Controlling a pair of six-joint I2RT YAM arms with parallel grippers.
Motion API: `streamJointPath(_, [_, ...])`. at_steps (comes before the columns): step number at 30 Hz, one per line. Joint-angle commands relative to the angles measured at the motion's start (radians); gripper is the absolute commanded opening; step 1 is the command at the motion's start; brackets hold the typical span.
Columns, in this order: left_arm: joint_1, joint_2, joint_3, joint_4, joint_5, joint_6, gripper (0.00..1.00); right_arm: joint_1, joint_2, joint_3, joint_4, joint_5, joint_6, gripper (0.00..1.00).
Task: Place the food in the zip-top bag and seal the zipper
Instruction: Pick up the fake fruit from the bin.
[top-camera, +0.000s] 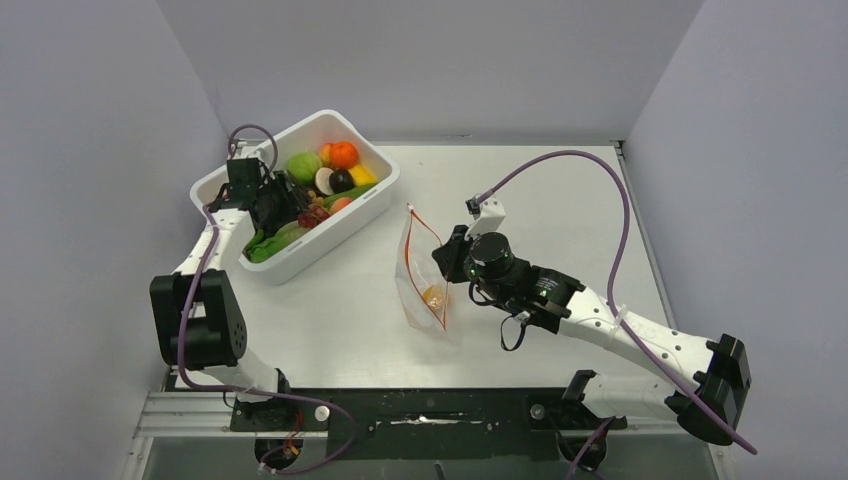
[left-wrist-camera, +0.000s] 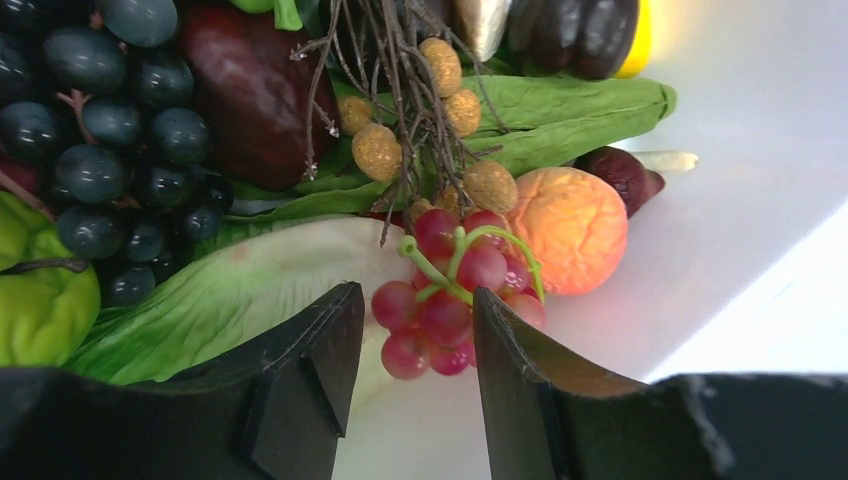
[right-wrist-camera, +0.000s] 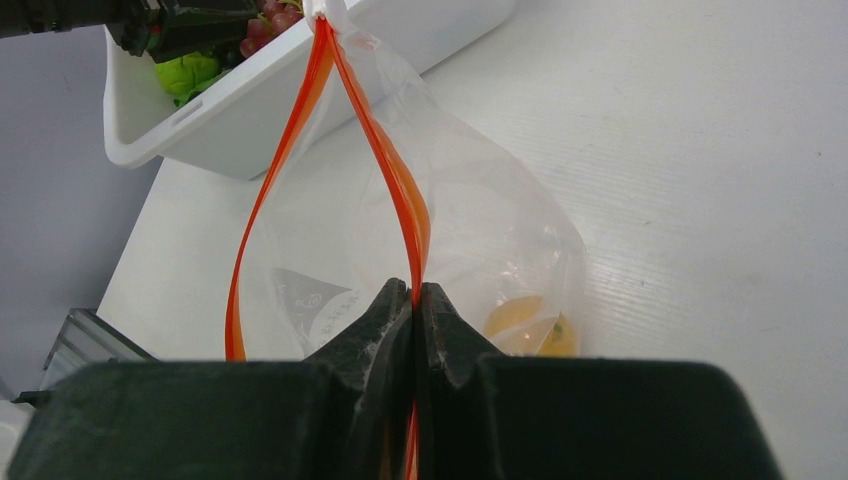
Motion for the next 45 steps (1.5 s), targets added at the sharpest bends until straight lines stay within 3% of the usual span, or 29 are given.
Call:
streamJointPath(1, [0.006,0.032,0.059,0.068,-0.001,-0.039,0.43,0.006,-0.035,0.012,0.070,0.014,0.005,0.00])
streamJointPath(15, [0.028,0.054,-0.007,0.238,0.147,-0.153,0.39,0.008,-0.047,0.006,0.071,0.018,0.000,0.00])
streamJointPath(19, [0.030,0.047,-0.020,0.279,0.165,-0.164,0.33,0.007,-0.045,0.012,0.071,0.019,-0.004,0.00])
streamJointPath(31, [0.029,0.054,-0.011,0.244,0.141,-0.129,0.17,0.007,-0.047,0.005,0.073,0.013,0.005,0.00])
streamJointPath(36, [0.028,0.043,-0.011,0.225,0.131,-0.118,0.00,0.007,-0.050,0.000,0.076,0.017,0.006,0.00])
streamJointPath(45, [0.010,-0.051,0.009,0.163,0.041,-0.084,0.00,0.008,-0.057,-0.005,0.072,0.019,0.011,0.00])
